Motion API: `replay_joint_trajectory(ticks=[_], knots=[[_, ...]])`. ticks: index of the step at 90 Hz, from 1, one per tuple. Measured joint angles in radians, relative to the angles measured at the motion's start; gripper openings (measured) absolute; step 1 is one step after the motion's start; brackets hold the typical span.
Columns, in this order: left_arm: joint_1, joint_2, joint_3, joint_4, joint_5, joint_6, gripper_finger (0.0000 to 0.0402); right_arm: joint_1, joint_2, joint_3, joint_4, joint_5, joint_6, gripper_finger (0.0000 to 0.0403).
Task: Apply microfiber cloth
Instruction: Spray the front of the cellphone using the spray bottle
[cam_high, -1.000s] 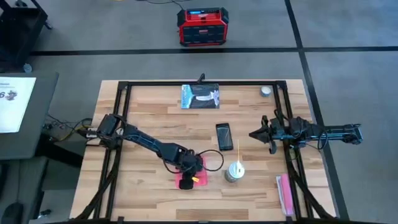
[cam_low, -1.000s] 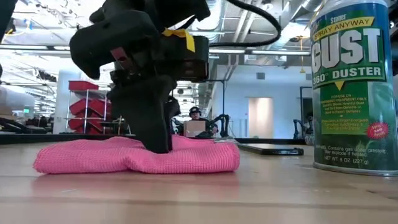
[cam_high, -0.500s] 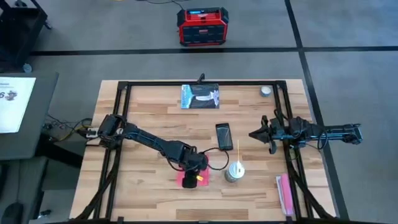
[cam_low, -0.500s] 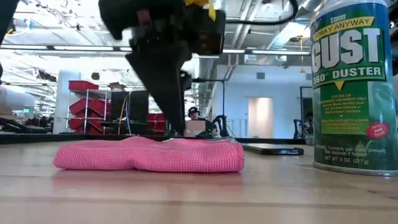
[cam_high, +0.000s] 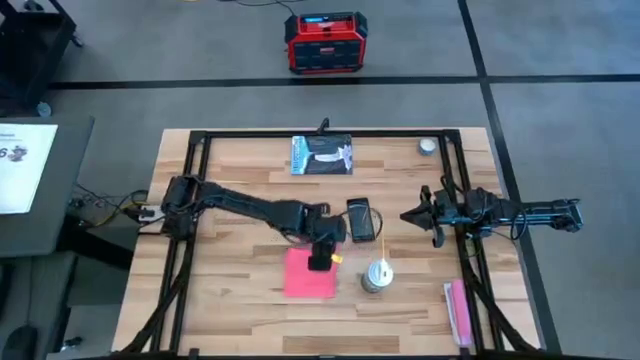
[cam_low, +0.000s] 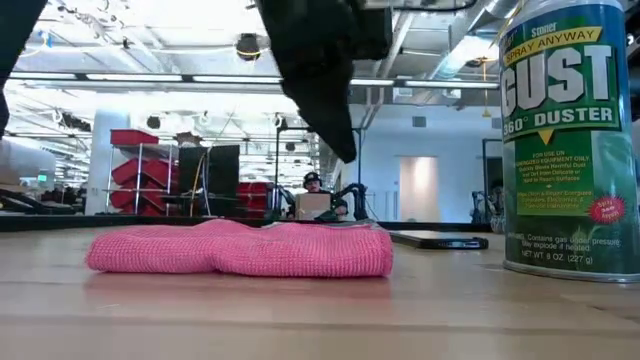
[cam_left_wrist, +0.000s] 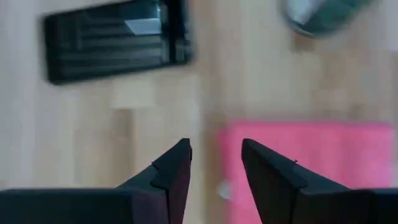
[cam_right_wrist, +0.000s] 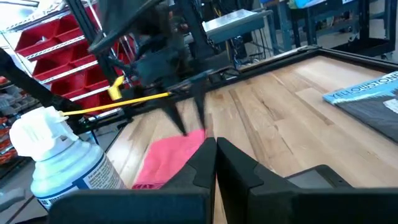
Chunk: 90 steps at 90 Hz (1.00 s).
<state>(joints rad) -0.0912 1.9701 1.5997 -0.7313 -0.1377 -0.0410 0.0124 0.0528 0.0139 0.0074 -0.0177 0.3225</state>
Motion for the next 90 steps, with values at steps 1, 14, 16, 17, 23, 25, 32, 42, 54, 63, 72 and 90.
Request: replay_joint_trajectory(ticks=[1,14,16,17,23,25,32,42,54,63,72,90], knots=[[0.007,0.0,0.0,0.004,0.0,0.005,0.0128,0.0,0.0,0.0,0.0,0.0,0.0,0.0],[0.1,0.0,0.0,0.096,0.0,0.066,0.0128,0.0,0.0,0.0,0.001,0.0,0.014,0.0],[0.113,0.0,0.0,0.115,0.0,0.074,0.0128,0.0,0.0,0.0,0.001,0.0,0.027,0.0],[0.119,0.0,0.0,0.125,0.0,0.079,0.0128,0.0,0.0,0.0,0.001,0.0,0.033,0.0],[0.153,0.0,0.0,0.165,0.005,0.107,0.0128,0.0,0.0,0.0,0.001,0.0,0.066,0.0],[0.165,0.0,0.0,0.172,0.017,0.121,0.0128,0.0,0.0,0.0,0.001,0.0,0.073,0.0],[0.198,0.009,0.001,0.203,0.066,0.137,0.0126,0.0,0.0,0.0,0.001,0.0,0.094,0.0],[0.237,0.03,0.0,0.216,0.136,0.122,0.0112,0.0,0.0,0.0,0.002,-0.001,0.096,0.0],[0.255,0.072,-0.001,0.241,0.216,0.123,0.0075,0.0,0.0,0.0,0.0,-0.004,0.096,0.0],[0.256,0.103,0.002,0.256,0.276,0.114,0.004,0.0,0.0,0.0,0.0,-0.003,0.096,0.0],[0.255,0.131,0.002,0.279,0.303,0.114,0.0008,-0.003,0.001,0.0,0.004,0.005,0.089,0.0],[0.261,0.146,0.002,0.327,0.3,0.117,0.0001,-0.031,0.006,0.0,0.003,0.014,0.082,0.0]])
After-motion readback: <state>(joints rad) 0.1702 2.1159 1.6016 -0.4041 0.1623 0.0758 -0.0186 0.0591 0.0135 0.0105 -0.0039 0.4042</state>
